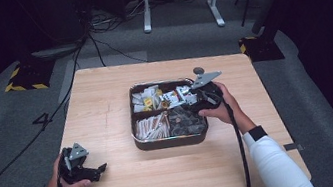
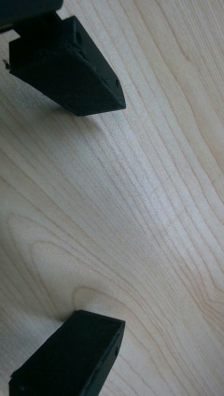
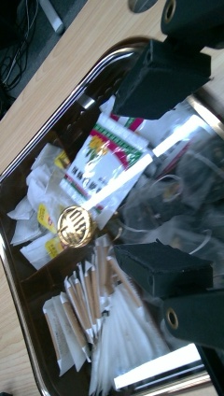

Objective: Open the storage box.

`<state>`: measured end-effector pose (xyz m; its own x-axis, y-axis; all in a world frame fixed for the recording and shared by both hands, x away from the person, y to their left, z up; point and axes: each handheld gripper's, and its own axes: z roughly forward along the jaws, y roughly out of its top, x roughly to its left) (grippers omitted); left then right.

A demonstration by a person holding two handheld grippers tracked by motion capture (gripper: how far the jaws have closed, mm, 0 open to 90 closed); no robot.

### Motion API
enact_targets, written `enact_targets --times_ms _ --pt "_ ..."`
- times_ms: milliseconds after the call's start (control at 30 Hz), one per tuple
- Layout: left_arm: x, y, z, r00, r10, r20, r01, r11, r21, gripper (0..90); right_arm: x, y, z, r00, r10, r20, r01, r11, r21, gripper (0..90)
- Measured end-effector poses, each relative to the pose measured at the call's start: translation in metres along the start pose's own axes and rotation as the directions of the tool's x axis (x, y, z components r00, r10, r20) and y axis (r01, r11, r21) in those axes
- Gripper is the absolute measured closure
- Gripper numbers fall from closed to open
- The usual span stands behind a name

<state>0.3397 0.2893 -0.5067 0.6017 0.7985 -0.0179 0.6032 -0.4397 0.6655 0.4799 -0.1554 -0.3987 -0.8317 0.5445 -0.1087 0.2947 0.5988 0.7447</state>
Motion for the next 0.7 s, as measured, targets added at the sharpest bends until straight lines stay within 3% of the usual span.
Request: enact_targets --times_ms 133,267,467,700 --pt "0.0 0.0 0.0 1.0 0.001 0.002 -0.001 1.0 0.002 0.5 0.003 0.009 0.007 0.9999 0.001 -0.012 -0.001 1.0 -0.021 29.4" --pt "0.0 0.0 0.0 1.0 0.001 0.002 -0.001 1.0 0.002 0.5 0.01 0.019 0.022 0.9994 -0.024 -0.026 0.024 1.0 0.008 30.3" --pt "0.0 0.0 0.0 1.0 0.001 0.002 -0.001 1.0 0.002 0.5 0.012 0.024 0.039 0.9984 -0.015 -0.055 0.016 0.999 0.027 32.1" --pt "0.0 0.0 0.0 1.0 0.001 0.001 -0.001 1.0 0.002 0.5 0.015 0.028 0.062 0.9973 -0.033 -0.065 0.039 0.996 0.08 36.7"
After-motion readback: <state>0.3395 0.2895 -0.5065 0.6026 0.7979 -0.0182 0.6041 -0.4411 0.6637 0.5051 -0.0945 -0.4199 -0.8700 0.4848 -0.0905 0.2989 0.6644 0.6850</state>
